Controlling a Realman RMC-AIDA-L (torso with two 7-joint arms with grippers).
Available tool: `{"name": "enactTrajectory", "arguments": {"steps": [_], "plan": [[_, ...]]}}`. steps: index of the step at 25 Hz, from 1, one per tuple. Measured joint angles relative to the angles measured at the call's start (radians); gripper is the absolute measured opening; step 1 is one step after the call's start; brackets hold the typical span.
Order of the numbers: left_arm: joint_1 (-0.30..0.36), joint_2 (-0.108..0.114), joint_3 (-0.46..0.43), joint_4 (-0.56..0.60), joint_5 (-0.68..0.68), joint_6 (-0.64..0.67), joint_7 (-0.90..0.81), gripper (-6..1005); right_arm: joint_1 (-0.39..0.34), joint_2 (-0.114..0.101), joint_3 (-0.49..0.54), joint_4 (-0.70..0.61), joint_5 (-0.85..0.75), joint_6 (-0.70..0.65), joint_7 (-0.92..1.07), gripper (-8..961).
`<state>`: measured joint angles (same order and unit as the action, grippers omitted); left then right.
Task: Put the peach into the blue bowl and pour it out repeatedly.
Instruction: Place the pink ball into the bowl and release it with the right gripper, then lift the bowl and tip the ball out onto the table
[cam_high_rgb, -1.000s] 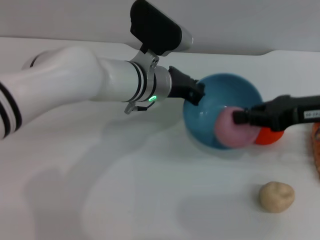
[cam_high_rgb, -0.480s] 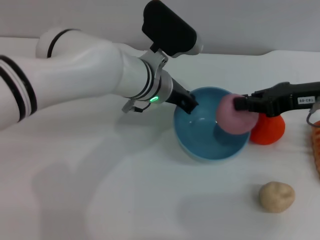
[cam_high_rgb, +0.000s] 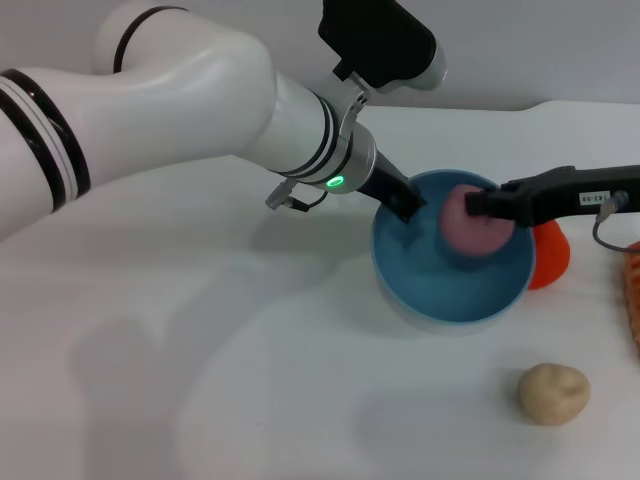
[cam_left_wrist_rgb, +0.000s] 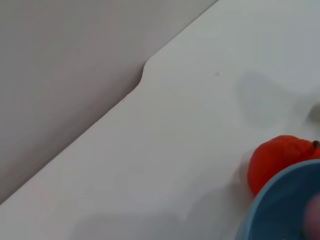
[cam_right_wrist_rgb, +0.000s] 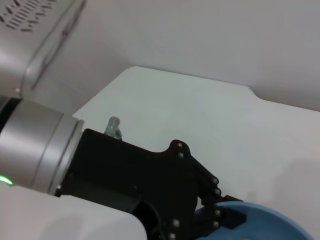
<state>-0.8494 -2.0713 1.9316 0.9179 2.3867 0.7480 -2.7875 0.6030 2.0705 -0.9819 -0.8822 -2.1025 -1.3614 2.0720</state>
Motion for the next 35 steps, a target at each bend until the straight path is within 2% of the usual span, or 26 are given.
{"name": "enactTrajectory", "arguments": {"steps": [7,11,12,15,18,22,26,31,35], "plan": [[0.006,0.001,0.0,0.004,0.002,-0.001,-0.003,-1,-0.024,-0.002,0.001,0.002,0.012,0.006,-0.043,136],[0.009,-0.001,-0.001,-0.001,-0.001,-0.005,-0.004,0,-0.061,-0.004,0.017,-0.024,0.057,0.005,-0.06,315],[0.011,-0.001,-0.001,-0.001,-0.003,-0.006,-0.004,0,-0.075,-0.004,0.033,-0.039,0.073,0.001,-0.073,360],[0.013,-0.001,0.003,0.003,0.002,-0.007,-0.004,0,-0.126,0.001,0.126,-0.064,0.136,-0.013,-0.154,398],[-0.005,0.0,0.002,0.014,0.052,0.004,-0.011,0,-0.202,-0.001,0.249,-0.017,0.273,-0.014,-0.261,436],[-0.049,-0.004,0.002,0.035,0.216,0.055,-0.069,0,-0.307,-0.005,0.395,0.081,0.428,-0.014,-0.389,431],[-0.078,-0.006,0.038,0.089,0.321,0.079,-0.089,-1,-0.374,-0.004,0.485,0.173,0.454,-0.016,-0.458,425],[-0.068,-0.007,0.116,0.187,0.422,0.054,-0.09,-1,-0.409,-0.004,0.549,0.29,0.455,-0.018,-0.552,419],[-0.053,-0.006,0.2,0.266,0.496,0.042,-0.082,0,-0.416,-0.003,0.573,0.333,0.456,-0.018,-0.589,413]]}}
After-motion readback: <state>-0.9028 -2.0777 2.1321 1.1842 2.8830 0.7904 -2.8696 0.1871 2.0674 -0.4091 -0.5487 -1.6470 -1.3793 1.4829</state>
